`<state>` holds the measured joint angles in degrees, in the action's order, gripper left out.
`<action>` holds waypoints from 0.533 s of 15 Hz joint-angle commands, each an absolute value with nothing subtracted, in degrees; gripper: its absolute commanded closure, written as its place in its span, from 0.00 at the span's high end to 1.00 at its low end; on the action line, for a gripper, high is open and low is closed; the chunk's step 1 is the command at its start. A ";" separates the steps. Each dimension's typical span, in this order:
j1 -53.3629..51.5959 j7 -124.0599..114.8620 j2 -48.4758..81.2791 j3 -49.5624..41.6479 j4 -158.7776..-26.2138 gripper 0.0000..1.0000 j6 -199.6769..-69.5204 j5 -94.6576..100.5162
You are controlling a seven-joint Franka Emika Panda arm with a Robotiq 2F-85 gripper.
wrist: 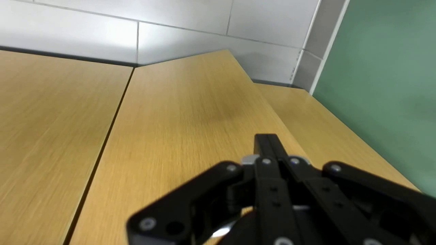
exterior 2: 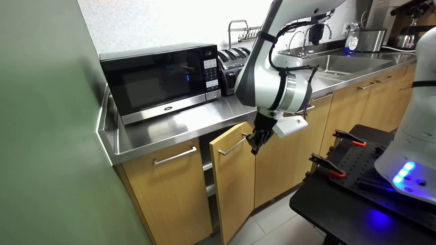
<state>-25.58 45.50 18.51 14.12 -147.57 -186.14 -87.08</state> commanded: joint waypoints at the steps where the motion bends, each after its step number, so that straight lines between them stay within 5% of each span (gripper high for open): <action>1: -25.58 45.50 18.51 14.11 -147.50 0.01 -186.16 -87.08; 7: -31.60 43.66 23.46 14.71 -144.67 0.00 -203.79 -83.47; 8: -39.73 46.92 18.28 3.07 -146.65 0.00 -197.94 -83.80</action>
